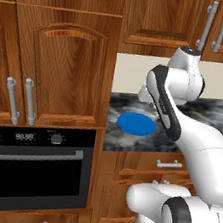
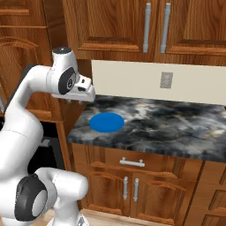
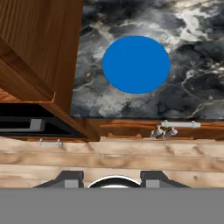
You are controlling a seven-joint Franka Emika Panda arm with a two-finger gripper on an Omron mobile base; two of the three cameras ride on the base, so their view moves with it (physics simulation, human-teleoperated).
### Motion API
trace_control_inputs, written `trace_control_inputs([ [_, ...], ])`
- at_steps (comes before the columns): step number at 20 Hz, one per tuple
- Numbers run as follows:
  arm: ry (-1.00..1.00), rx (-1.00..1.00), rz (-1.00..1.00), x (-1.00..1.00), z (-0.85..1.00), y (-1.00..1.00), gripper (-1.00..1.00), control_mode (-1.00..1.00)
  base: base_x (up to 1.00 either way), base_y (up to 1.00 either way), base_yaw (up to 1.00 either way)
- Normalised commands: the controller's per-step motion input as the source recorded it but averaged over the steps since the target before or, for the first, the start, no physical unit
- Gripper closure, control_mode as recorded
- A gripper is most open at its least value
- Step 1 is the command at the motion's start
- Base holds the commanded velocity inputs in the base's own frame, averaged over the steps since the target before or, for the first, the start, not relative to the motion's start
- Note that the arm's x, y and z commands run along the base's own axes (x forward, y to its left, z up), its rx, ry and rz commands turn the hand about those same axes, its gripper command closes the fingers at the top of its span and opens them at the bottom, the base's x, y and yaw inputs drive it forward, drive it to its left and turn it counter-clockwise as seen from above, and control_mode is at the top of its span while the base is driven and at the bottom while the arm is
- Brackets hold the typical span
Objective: Take the fish from the oven and place it on the plate on the counter.
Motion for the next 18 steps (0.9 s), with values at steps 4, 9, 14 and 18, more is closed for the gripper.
trace_control_inputs([
  [4,0.16,-0.09,0.09,-0.05,-0.33,0.50,-1.00,-1.00,0.00,0.00,0.00],
  [9,-0.11,-0.53,0.22,-0.26,0.00,1.00,-1.00,-1.00,0.00,0.00,0.00],
  [14,-0.04,-0.41,0.24,-0.22,-0.12,1.00,-1.00,-1.00,0.00,0.00,0.00],
  [18,-0.04,-0.21,0.20,-0.06,-0.34,1.00,-1.00,-1.00,0.00,0.00,0.00],
])
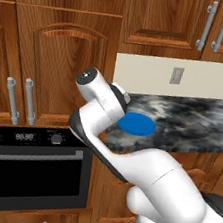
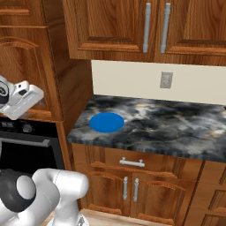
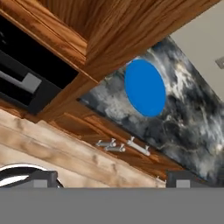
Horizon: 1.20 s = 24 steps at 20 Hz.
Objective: Take the fish from the oven and place it on the plate on the counter.
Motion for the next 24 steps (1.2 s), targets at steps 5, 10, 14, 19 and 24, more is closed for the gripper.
trace_control_inputs([
  [5,0.04,-0.01,0.23,0.00,-0.69,0.76,-1.00,-1.00,0.00,0.00,0.00],
  [10,-0.07,-0.16,0.29,-0.25,-0.67,0.88,-1.00,-1.00,0.00,0.00,0.00],
  [14,-0.18,-0.42,0.35,-0.40,-0.59,1.00,-1.00,-1.00,0.00,0.00,0.00],
  [19,-0.04,-0.30,0.29,-0.26,-0.49,0.92,-1.00,-1.00,0.00,0.00,0.00],
  [24,0.00,-0.20,0.18,-0.19,-0.47,0.79,-1.00,-1.00,0.00,0.00,0.00],
])
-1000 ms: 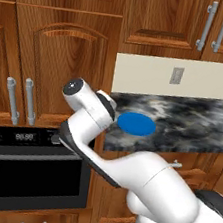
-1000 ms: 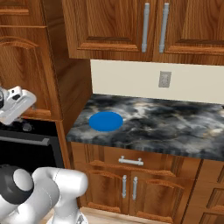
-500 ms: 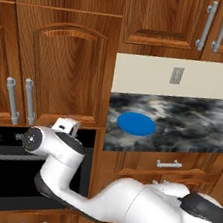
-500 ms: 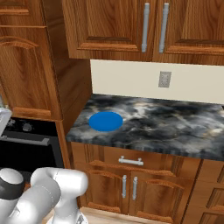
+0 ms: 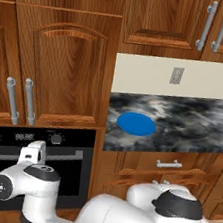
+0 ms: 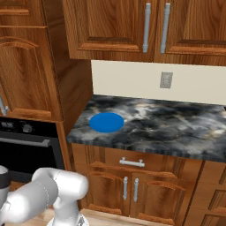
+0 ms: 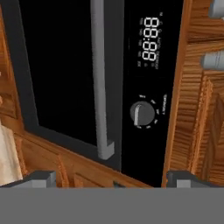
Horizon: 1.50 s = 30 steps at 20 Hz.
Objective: Take the fish from the oven and place it on the plate on the counter.
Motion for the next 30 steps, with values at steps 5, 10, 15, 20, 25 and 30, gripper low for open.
trace_control_inputs([
  [5,0.00,-0.11,0.03,-0.02,-0.48,0.53,-1.00,-1.00,0.00,0.00,0.00],
  [10,-0.14,-0.13,0.05,0.06,-0.44,0.40,-1.00,-1.00,0.00,0.00,0.00],
  [15,-0.05,-0.05,0.00,0.21,-0.34,0.11,-1.00,-1.00,0.00,0.00,0.00],
  [20,0.00,-0.02,-0.04,0.09,-0.20,0.21,-1.00,-1.00,0.00,0.00,0.00],
  [25,-0.04,-0.07,-0.09,0.09,-0.08,0.30,-1.00,-1.00,0.00,0.00,0.00],
  [30,-0.01,-0.04,-0.04,0.80,0.00,0.09,-1.00,-1.00,0.00,0.00,0.00],
])
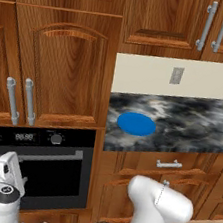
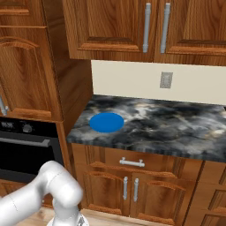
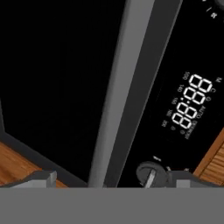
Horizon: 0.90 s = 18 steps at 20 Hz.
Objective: Take the fish from the oven and place it on the plate on the counter.
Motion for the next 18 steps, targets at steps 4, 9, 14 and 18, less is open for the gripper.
trace_control_inputs([
  [4,0.00,0.00,-0.01,0.40,0.00,0.16,-1.00,-1.00,0.00,0.00,0.00],
  [9,0.00,-0.05,0.00,0.53,0.00,0.48,-1.00,-1.00,0.00,0.00,0.00],
  [14,-0.04,0.00,0.00,0.24,-0.28,0.37,-1.00,-1.00,0.00,0.00,0.00],
  [18,-0.18,0.00,0.01,0.03,-0.36,0.12,-1.00,-1.00,0.00,0.00,0.00],
])
